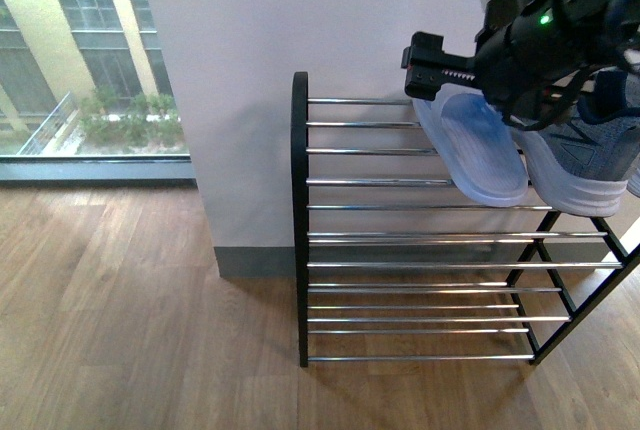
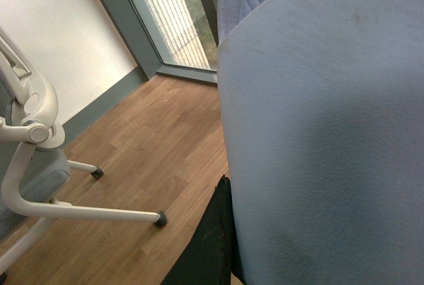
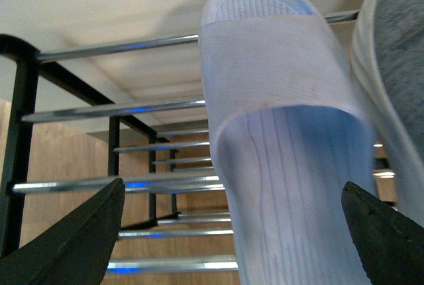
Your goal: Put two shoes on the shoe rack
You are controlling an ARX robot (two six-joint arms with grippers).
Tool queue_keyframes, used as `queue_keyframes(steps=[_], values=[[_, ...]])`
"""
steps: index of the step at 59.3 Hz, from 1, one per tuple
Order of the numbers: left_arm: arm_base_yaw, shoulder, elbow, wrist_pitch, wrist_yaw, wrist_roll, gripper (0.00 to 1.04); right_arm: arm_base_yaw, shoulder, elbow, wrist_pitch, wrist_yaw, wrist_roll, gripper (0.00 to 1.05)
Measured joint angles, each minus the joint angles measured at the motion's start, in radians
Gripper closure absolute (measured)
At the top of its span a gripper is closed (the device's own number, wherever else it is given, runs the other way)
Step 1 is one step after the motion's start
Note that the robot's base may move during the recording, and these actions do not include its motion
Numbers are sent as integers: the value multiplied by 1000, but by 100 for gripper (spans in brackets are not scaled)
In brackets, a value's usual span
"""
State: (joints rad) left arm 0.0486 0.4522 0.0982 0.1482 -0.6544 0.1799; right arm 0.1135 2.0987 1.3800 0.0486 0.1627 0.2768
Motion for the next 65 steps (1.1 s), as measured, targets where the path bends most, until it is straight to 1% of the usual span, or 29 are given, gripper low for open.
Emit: queue_keyframes(steps=[4, 10, 12, 13, 14, 17, 20, 21, 24, 29, 35, 38, 39, 42, 45, 47, 50, 56, 65], values=[[0, 0, 0, 0, 0, 0, 103, -1, -93, -76, 24, 32, -65, 9], [0, 0, 0, 0, 0, 0, 103, -3, -156, -100, 36, 45, -119, 9], [0, 0, 0, 0, 0, 0, 103, -7, -163, -119, 101, 25, -144, 12], [0, 0, 0, 0, 0, 0, 103, -13, -175, -170, 254, -18, -173, 17], [0, 0, 0, 0, 0, 0, 103, -17, -180, -210, 359, -45, -191, 20], [0, 0, 0, 0, 0, 0, 103, -22, -201, -351, 633, -70, -224, 30], [0, 0, 0, 0, 0, 0, 103, -25, -230, -489, 826, -82, -243, 41], [0, 0, 0, 0, 0, 0, 103, -28, -253, -548, 893, -86, -249, 46], [0, 0, 0, 0, 0, 0, 103, -37, -311, -641, 977, -92, -256, 57], [0, 0, 0, 0, 0, 0, 103, -51, -417, -758, 1030, -98, -264, 74], [0, 0, 0, 0, 0, 0, 103, -57, -486, -856, 1048, -108, -267, 90], [0, 0, 0, 0, 0, 0, 103, -60, -505, -886, 1051, -110, -268, 96], [0, 0, 0, 0, 0, 0, 103, -61, -517, -906, 1052, -112, -268, 99], [0, 0, 0, 0, 0, 0, 103, -63, -536, -934, 1055, -113, -273, 104], [0, 0, 0, 0, 0, 0, 103, -72, -557, -969, 1063, -129, -273, 103], [0, 0, 0, 0, 0, 0, 103, -85, -568, -997, 1096, -157, -273, 103], [0, 0, 0, 0, 0, 0, 103, -97, -585, -1030, 1118, -161, -274, 103], [0, 0, 0, 0, 0, 0, 103, -113, -629, -1091, 1117, -159, -274, 103], [0, 0, 0, 0, 0, 0, 103, -113, -751, -1176, 1085, -163, -274, 103]])
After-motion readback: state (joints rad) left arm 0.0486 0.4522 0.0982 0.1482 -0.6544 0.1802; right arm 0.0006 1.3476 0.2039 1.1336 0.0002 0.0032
